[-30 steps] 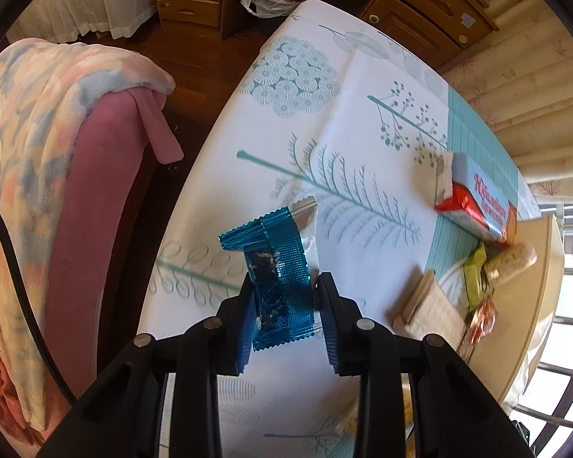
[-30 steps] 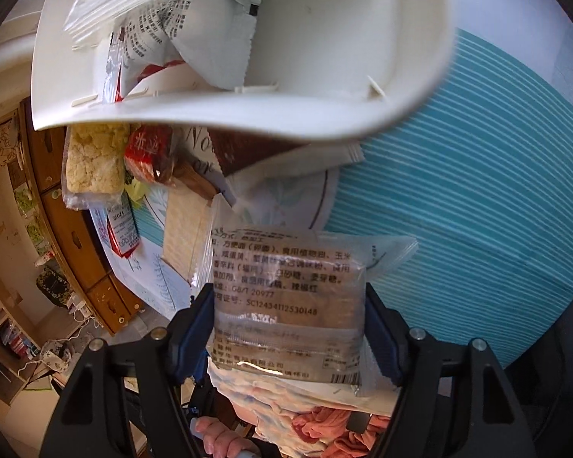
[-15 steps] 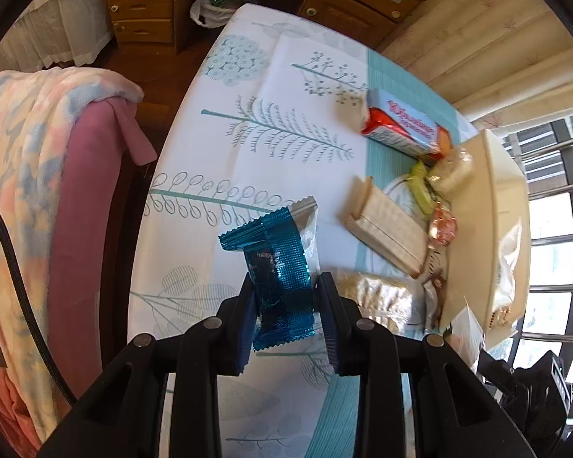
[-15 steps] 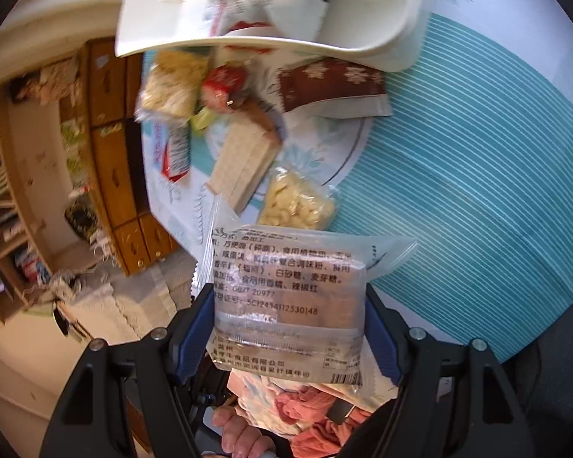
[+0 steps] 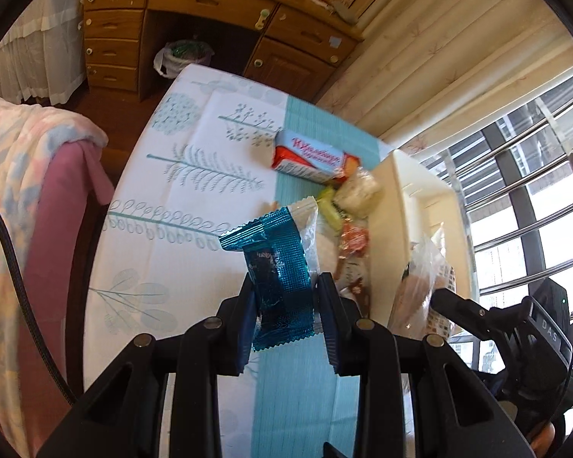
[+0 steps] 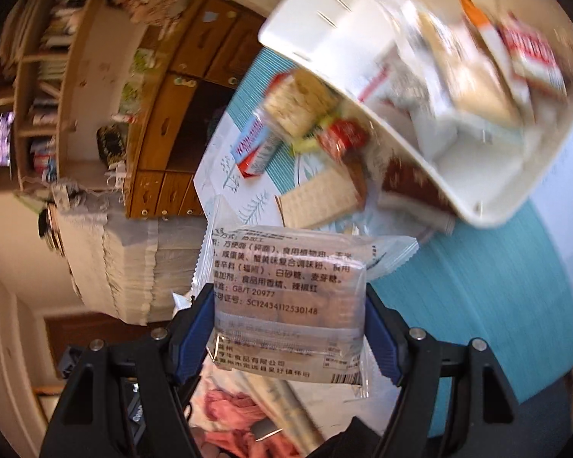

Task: Organize snacks
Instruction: 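Carry the blue candy and clear printed pack over the white tray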

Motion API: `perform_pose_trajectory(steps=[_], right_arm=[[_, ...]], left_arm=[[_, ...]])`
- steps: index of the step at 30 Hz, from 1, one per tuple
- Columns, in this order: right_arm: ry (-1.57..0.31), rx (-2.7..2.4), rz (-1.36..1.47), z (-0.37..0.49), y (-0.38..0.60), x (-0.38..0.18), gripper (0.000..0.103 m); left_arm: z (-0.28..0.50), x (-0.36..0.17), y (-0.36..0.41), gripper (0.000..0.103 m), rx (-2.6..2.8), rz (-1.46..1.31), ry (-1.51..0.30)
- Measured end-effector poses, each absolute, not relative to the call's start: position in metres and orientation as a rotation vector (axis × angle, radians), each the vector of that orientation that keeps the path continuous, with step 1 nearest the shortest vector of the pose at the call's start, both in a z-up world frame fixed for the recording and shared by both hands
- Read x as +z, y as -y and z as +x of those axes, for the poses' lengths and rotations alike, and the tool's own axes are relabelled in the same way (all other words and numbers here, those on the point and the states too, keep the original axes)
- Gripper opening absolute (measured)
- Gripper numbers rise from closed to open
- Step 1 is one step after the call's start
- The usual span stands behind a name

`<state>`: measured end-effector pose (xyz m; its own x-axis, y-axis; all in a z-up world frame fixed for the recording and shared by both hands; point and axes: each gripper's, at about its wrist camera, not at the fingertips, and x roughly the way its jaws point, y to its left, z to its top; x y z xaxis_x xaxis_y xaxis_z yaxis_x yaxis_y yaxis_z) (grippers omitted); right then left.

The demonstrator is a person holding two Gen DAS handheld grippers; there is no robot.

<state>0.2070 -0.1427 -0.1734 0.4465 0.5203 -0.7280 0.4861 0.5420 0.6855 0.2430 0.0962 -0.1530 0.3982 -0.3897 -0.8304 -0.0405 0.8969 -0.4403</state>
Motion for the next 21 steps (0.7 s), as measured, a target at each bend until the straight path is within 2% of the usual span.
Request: perform_pose_trajectory(steps=[6, 21], right_arm=[[-1.087, 0.094, 0.818, 0.219, 0.172, -0.14, 0.073], [-0.916, 0.136, 0.443, 0.226, 0.258, -0.098, 0.073]], left_arm=[[0.235, -0.135, -0.058, 0.029, -0.195, -0.438, -1.064], [0.243, -0.107, 0.056, 0.029, -0.226, -0.422, -0.948]])
